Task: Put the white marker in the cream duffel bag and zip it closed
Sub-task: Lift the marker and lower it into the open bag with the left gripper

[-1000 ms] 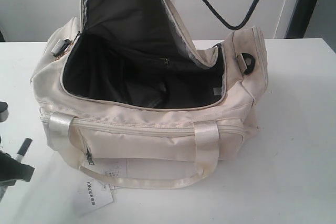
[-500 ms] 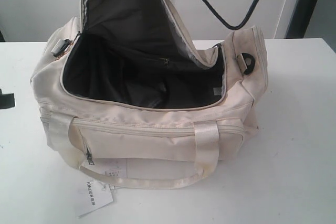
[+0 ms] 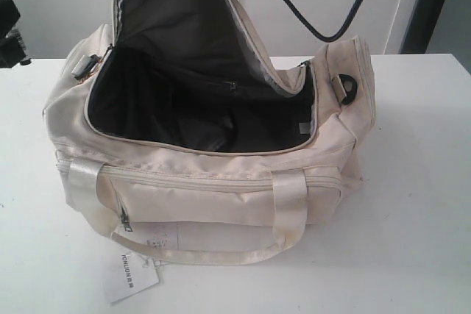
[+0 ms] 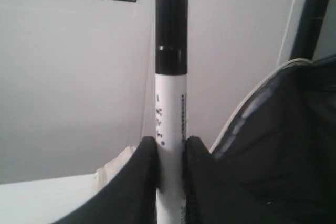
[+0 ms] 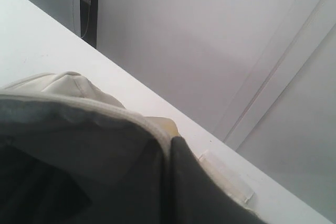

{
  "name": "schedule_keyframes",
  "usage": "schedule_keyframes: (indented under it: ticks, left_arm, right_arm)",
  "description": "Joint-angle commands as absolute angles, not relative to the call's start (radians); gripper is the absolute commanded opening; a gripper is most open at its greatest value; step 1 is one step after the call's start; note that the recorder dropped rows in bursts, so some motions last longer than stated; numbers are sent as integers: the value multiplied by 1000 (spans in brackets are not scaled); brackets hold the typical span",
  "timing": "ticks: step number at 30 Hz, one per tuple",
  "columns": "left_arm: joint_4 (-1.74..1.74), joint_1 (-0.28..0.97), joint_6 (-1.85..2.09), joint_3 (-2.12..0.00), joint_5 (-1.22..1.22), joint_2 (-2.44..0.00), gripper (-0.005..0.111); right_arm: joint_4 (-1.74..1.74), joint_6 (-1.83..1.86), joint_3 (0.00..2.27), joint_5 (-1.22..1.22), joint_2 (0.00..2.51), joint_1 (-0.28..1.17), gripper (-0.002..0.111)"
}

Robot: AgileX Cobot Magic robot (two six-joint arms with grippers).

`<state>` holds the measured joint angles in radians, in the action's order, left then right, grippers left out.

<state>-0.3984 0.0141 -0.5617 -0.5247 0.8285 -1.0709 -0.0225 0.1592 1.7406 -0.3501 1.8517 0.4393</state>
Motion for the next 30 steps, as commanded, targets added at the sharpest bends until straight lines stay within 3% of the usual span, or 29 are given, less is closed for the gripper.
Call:
schedule_keyframes:
  ticks: [1,8,25,28,30]
  left_arm:
    - [-503,13,-626,-520,1011,-1148,0]
    - [-610,13,-648,-549,1211,-1285,0]
    - [-723,141,-540,-738,1221,-1513,0]
    - [-718,163,-500,-756,1221,-1540,7]
    - [-716,166,-495,-761,1216,-1554,20]
  right_arm:
    - [-27,153,1743,-335,1836,428,0]
    - [-27,153,1743,-335,1836,428,0]
    - [-27,153,1743,-335,1836,428,0]
    - [-27,153,1743,-335,1836,428,0]
    - [-27,153,1743,-335,1836,428,0]
